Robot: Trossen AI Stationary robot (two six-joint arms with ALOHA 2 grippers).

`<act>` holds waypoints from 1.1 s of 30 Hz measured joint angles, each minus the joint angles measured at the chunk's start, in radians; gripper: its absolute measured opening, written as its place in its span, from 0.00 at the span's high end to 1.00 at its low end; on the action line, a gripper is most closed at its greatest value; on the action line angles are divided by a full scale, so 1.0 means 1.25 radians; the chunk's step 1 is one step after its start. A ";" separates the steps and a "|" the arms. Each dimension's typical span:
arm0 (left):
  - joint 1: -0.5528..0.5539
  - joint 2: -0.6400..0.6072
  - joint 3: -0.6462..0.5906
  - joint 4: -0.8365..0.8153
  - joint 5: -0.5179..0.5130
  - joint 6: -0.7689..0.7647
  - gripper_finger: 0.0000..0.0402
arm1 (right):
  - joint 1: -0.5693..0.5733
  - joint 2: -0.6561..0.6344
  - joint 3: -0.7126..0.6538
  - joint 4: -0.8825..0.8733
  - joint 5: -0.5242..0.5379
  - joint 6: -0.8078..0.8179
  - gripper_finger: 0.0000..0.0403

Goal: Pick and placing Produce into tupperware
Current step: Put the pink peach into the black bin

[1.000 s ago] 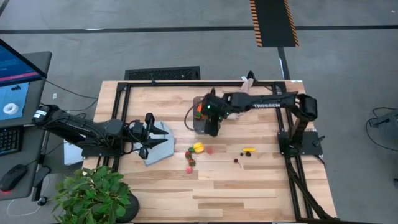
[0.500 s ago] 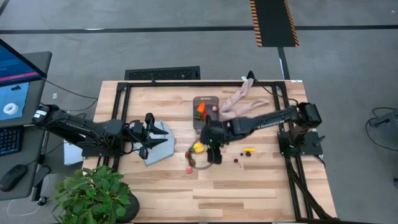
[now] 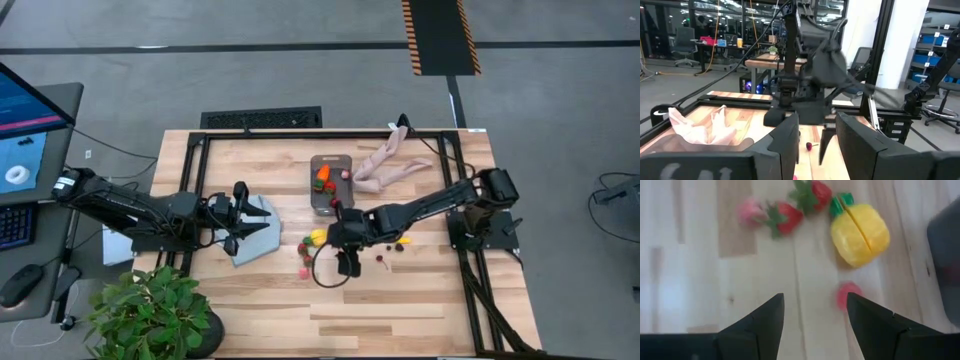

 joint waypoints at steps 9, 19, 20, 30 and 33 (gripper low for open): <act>0.000 0.000 0.000 0.000 0.000 0.000 0.70 | -0.034 0.001 -0.071 0.069 0.000 0.013 0.40; 0.000 0.000 0.000 0.000 0.000 0.000 0.70 | -0.045 0.001 -0.113 0.129 0.000 0.019 0.40; 0.000 0.000 0.000 0.000 0.000 0.000 0.70 | -0.045 0.001 -0.114 0.132 0.000 0.022 0.40; 0.000 0.000 0.000 0.001 0.000 0.001 0.70 | -0.045 0.001 -0.114 0.155 0.000 0.036 0.40; 0.000 0.000 0.000 0.001 0.000 0.001 0.70 | -0.045 0.001 -0.114 0.155 -0.002 0.039 0.40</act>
